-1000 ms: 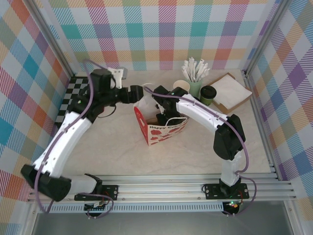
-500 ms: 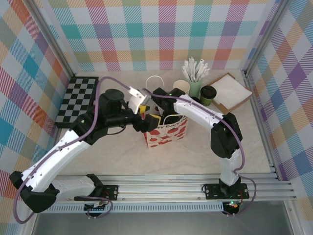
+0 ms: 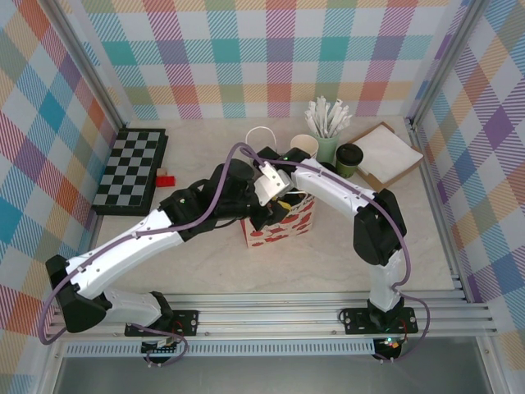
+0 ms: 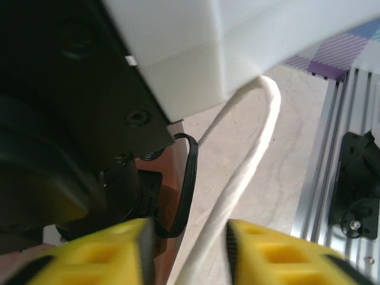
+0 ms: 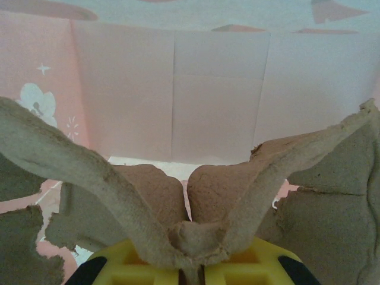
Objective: Pack the takeout coffee
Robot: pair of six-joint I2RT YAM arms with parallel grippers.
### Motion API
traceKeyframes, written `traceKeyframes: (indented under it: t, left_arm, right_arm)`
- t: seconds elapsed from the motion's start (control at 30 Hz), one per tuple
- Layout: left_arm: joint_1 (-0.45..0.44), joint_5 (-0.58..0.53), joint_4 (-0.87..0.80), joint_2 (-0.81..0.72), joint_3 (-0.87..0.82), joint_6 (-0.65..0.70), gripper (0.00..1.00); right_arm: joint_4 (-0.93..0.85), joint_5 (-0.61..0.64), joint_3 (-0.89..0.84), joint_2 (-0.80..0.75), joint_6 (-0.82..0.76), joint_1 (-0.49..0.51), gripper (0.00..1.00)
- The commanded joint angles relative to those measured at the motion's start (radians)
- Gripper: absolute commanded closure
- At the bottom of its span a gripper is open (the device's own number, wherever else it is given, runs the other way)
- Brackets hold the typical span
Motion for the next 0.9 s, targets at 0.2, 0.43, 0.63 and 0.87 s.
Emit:
traceKeyframes:
  t: [0.2, 0.43, 0.63, 0.87]
  left_arm:
    - [-0.009, 0.096, 0.101, -0.074, -0.005, -0.011, 0.91]
    - [-0.009, 0.147, 0.115, -0.067, 0.004, -0.028, 0.92]
    - [-0.002, 0.027, 0.046, -0.069, 0.012, -0.025, 0.44]
    - [0.240, -0.247, 0.111, -0.163, -0.041, -0.274, 0.12]
  right_arm:
    - [0.005, 0.059, -0.017, 0.008, 0.086, 0.004, 0.97]
    - [0.056, 0.054, -0.070, 0.027, 0.086, 0.004, 0.97]
    - [0.105, 0.026, -0.135, 0.006, 0.056, 0.005, 0.96]
    - [0.110, 0.031, -0.172, -0.021, 0.025, 0.005, 0.96]
